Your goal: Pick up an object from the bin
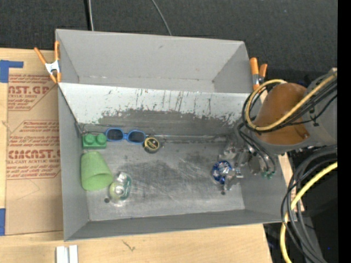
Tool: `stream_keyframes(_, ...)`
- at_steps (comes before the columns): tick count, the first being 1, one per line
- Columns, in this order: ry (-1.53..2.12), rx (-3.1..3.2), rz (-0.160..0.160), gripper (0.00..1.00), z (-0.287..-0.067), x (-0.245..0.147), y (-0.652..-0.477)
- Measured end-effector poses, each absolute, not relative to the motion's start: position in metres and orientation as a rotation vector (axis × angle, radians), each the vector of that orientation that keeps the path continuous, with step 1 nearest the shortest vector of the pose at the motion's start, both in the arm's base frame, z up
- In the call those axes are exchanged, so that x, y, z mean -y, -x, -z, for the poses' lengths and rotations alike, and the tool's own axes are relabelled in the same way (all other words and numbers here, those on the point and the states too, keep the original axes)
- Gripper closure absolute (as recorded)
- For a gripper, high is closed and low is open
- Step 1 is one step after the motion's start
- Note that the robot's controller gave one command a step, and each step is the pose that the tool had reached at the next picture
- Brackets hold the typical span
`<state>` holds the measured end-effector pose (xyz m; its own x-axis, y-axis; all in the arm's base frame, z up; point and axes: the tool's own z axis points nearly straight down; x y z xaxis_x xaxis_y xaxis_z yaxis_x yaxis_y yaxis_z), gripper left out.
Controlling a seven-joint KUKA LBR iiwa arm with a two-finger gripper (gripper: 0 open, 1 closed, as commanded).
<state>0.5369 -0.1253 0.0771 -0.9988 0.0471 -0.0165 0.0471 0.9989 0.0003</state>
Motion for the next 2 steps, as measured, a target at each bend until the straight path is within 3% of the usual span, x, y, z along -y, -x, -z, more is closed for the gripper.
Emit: stream_keyframes(2, -0.073, -3.133, 0.002, 1.0, -0.177, 0.125, -0.54)
